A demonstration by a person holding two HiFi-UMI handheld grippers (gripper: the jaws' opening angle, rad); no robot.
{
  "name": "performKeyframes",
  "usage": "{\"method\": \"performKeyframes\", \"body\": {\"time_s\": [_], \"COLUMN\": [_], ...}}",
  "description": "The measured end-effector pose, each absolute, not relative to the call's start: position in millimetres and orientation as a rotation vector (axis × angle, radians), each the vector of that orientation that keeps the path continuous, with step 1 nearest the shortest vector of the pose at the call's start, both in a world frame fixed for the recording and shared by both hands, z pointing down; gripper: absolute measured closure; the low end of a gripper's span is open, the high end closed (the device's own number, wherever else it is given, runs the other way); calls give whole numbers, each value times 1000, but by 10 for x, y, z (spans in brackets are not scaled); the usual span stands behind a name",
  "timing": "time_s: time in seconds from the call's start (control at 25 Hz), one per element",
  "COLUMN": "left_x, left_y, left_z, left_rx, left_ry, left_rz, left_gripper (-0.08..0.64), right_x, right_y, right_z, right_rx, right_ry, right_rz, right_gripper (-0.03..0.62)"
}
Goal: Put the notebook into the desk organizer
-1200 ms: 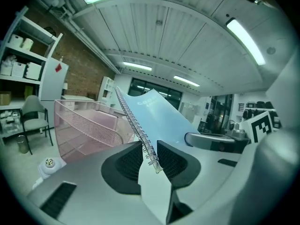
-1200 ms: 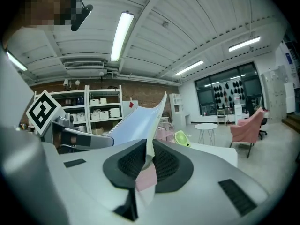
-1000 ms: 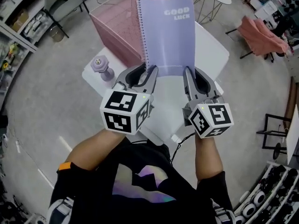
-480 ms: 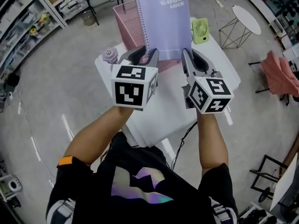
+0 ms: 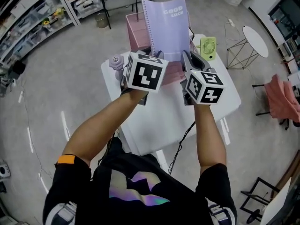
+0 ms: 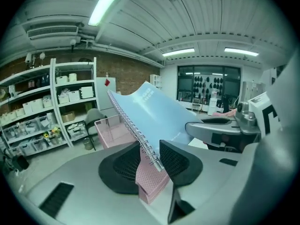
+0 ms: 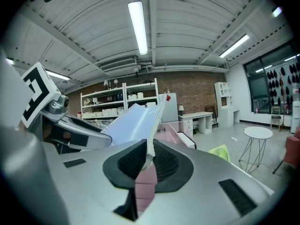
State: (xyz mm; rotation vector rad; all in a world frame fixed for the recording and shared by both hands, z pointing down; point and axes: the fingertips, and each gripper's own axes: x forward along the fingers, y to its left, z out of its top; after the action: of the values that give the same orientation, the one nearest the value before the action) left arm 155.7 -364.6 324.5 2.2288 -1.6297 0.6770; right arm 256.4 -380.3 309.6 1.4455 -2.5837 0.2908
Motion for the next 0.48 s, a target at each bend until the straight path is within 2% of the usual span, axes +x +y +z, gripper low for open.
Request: {"method": "performKeyframes", "body": {"time_s": [0.48], "left_x": [1471], "left_y": [-3818], "left_z": [3483], "left_rx": [2161], "left_ry": [-1578], "left_rz": [914], "left_gripper": [408], "right_x": [2481], "right_y": [-4112], "right_z": [3518], "right_rx": [1392], "right_ry": [-2581], "right_rz": [527], "right_gripper": [543]}}
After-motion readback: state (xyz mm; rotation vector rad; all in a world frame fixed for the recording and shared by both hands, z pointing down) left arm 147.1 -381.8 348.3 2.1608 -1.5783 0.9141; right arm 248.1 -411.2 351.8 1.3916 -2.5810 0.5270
